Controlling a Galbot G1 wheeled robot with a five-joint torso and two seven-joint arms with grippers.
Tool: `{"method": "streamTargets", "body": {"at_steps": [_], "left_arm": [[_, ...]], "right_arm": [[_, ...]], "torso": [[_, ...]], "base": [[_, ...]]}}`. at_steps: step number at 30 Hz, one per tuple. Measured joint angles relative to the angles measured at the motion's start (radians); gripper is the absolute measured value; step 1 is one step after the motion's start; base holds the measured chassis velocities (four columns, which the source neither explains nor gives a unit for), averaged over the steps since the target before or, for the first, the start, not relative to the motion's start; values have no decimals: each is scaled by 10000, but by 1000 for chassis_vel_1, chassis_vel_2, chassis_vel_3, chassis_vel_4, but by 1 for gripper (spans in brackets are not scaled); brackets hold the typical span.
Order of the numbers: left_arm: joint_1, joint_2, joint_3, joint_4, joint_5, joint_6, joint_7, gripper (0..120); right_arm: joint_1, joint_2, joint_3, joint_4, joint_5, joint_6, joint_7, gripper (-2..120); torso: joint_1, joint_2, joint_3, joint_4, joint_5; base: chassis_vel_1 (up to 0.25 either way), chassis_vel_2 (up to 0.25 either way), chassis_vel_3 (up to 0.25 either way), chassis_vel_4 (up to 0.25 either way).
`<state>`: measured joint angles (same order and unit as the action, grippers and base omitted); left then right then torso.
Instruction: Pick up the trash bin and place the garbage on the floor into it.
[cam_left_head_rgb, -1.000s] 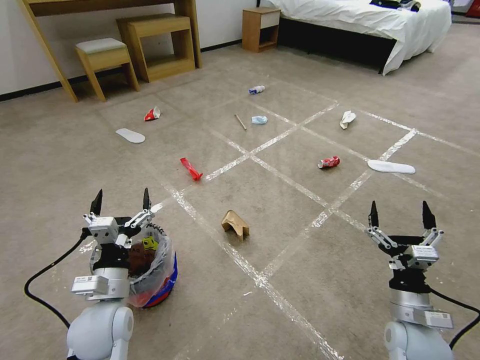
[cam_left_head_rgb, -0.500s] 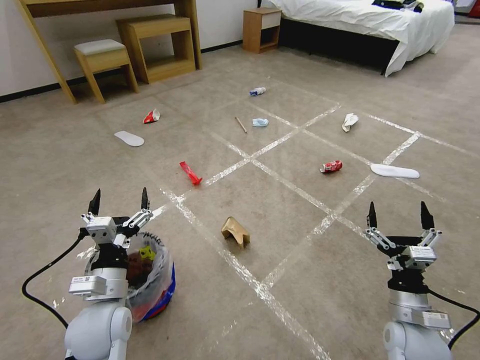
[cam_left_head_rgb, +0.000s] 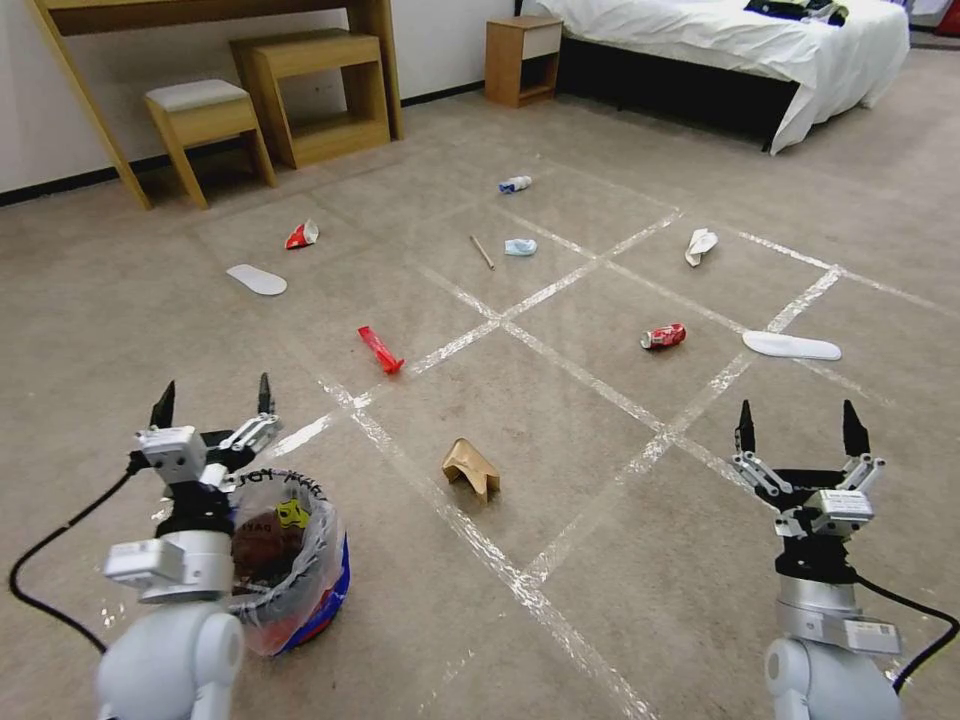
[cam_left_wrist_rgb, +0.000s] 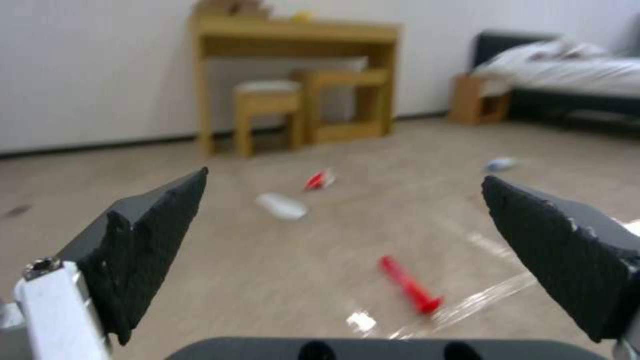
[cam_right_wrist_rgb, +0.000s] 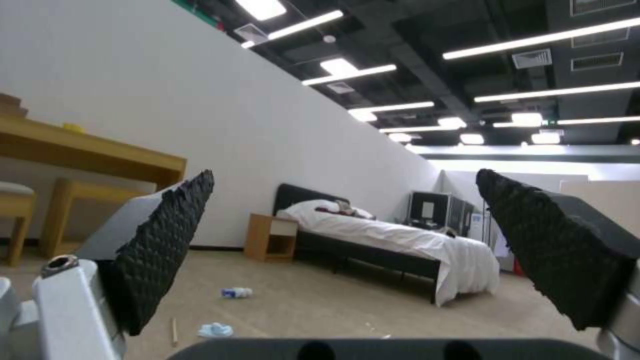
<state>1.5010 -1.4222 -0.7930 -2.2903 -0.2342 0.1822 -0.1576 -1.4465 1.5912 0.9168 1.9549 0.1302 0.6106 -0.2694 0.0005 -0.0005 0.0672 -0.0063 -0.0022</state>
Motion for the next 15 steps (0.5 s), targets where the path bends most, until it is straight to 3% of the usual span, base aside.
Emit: {"method": "streamTargets", "body": {"at_steps": [2,3,6,7,8,10,11,13,14,15], "left_arm": [[232,615,-312,-415,-795,667,-653,100],[232,615,-312,-415,-795,667,-653,100],[656,1802,-1085,-836,-2420,2231,-1647,100],[656,1802,-1085,-836,-2420,2231,-1647,100],[880,2340,-1441,-911,-3073,2940,-2007,100],[1135,3041,-1945,-1030,-4850,4139,-2828,100],[1135,3041,-1945,-1030,-4850,4139,-2828,100],[1261,3626,-2297,-1095,-7071,5081,-4075,100],[1309,3807,-2423,-1083,-7683,5371,-4553,100],[1309,3807,-2423,-1083,-7683,5371,-4553,100]], "right_arm": [[18,-60,14,-29,31,0,8,100],[18,-60,14,-29,31,0,8,100],[59,-120,6,-43,72,0,21,100],[59,-120,6,-43,72,0,21,100],[62,-150,-1,-44,101,0,24,100],[62,-214,-1,-46,135,0,26,100],[62,-214,-1,-46,135,0,26,100],[55,-258,9,-63,157,7,26,100],[47,-267,12,-66,164,14,26,100],[47,-267,12,-66,164,14,26,100]], "torso": [[0,0,0,0,3],[0,0,0,0,3],[0,0,0,0,3],[0,0,0,0,3],[0,0,0,1,1],[0,0,0,2,2],[0,0,0,2,2],[0,0,0,-1,0],[0,0,0,-1,1],[0,0,0,-1,1]], "base": [[0,0,0,0],[0,0,0,0],[0,0,0,0],[0,0,0,0],[0,0,0,0],[0,0,0,0],[0,0,0,0],[0,0,0,0],[0,0,0,0],[0,0,0,0]]}}
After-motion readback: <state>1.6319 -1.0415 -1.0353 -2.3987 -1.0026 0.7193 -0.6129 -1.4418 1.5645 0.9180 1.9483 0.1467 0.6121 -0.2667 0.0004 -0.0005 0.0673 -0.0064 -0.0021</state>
